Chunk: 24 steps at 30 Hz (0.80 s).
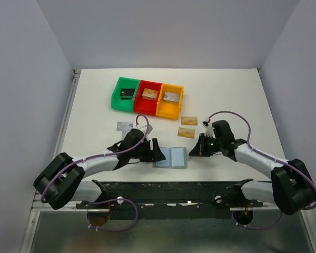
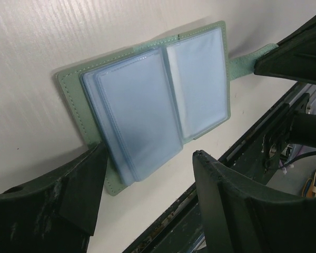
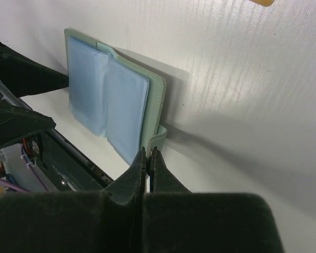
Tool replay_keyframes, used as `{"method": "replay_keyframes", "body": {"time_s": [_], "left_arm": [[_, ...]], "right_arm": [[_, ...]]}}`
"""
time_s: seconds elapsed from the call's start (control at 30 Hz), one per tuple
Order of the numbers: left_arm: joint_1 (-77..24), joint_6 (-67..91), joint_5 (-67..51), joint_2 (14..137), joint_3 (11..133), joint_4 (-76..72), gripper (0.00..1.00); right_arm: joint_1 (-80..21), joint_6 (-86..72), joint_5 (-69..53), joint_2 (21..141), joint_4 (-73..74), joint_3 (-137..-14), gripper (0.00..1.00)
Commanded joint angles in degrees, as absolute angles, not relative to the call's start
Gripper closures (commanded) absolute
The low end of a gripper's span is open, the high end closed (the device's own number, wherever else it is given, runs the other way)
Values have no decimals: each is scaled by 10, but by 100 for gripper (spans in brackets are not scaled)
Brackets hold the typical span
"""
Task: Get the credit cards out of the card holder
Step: Remove the credit card from the card holder.
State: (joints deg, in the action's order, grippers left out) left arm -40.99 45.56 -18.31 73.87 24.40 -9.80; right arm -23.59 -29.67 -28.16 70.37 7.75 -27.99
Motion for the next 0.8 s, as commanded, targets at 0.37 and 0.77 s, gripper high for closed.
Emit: {"method": "replay_keyframes", "body": {"time_s": [0.37,0.77], "left_arm": [[-446,412,-233,753,286,-167,25],[-484,375,-250,778,344,-146,24]], "right_arm": [[-246,-306,-300,713,57,-258,100],[-246,-313,-302,705,54,-257,100]]}}
